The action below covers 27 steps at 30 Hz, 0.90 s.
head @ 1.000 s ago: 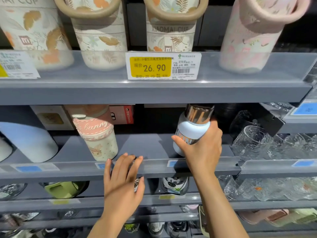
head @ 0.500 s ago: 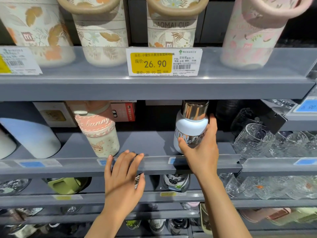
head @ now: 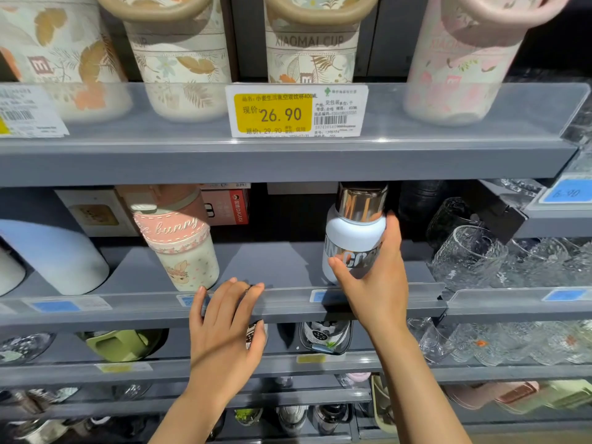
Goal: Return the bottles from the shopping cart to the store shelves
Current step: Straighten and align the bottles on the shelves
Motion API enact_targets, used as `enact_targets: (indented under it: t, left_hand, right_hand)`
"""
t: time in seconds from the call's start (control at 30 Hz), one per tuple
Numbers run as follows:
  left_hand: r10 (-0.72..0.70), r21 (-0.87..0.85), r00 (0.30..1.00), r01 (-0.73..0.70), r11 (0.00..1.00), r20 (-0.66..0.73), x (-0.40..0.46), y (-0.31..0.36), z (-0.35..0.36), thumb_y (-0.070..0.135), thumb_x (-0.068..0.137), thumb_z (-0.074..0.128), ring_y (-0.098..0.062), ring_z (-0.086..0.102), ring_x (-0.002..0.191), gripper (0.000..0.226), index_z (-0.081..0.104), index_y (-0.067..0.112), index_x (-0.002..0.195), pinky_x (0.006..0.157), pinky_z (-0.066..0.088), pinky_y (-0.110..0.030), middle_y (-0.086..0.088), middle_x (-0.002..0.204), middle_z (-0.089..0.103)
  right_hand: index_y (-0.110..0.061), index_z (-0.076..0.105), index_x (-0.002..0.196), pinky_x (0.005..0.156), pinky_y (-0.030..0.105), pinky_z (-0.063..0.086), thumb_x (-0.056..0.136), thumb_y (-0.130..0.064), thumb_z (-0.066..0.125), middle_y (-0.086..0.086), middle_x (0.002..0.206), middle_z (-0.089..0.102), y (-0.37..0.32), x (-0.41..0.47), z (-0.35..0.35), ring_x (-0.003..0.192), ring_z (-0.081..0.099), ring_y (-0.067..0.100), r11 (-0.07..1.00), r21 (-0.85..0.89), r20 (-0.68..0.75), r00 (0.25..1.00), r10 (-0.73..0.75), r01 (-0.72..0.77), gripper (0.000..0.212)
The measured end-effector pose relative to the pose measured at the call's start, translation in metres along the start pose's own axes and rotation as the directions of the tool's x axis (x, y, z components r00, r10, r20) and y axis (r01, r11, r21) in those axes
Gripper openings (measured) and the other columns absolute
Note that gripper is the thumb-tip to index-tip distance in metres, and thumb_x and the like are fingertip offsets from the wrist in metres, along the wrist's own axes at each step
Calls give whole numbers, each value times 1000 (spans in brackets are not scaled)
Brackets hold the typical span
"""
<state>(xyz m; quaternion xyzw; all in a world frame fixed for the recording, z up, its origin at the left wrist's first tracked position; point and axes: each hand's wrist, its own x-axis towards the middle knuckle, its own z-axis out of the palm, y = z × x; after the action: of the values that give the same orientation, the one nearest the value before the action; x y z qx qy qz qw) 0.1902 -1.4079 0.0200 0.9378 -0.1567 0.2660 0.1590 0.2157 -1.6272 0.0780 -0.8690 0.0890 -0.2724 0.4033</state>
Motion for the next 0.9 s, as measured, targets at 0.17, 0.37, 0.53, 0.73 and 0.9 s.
enact_targets:
  t: [0.17,0.37,0.53,0.73,0.9]
  left_hand:
    - [27,18,1000,-27,999,3,-1,-1,-2,32,81,48,-20,45,126,47,52,20,127,115,16,-48,-1,119,58]
    - [48,21,999,-49,999,19,0,-1,-7,31,81,47,-19,43,127,49,49,20,128,117,11,-43,1,120,54]
    - [33,20,999,-33,999,26,-1,2,-7,31,80,47,-20,44,127,49,50,20,127,116,12,-45,1,120,54]
    - [55,30,998,-56,998,32,-1,0,-9,31,81,46,-20,42,129,51,48,19,130,117,10,-44,2,123,51]
    - [35,21,998,-36,999,49,-1,1,-9,31,81,46,-20,41,131,52,47,20,132,117,9,-44,2,124,52]
  right_hand:
    - [-16,20,148,97,49,44,56,-55,85,9,130,49,-8,3,6,121,47,30,991,-108,-73,995,70,-78,119]
    - [-20,15,148,99,52,42,63,-48,83,5,136,49,-5,3,3,123,47,29,998,-31,-3,999,46,-46,112]
    - [-28,20,144,91,49,48,63,-41,83,0,128,53,-6,3,4,115,53,26,999,-14,-38,999,29,-29,104]
    - [-23,22,148,94,50,45,59,-42,87,7,127,51,3,3,-5,116,49,29,998,-59,-113,993,15,-21,111]
    - [-22,24,148,96,49,44,59,-40,88,6,134,49,9,5,-11,121,48,29,998,-68,-148,989,8,-18,112]
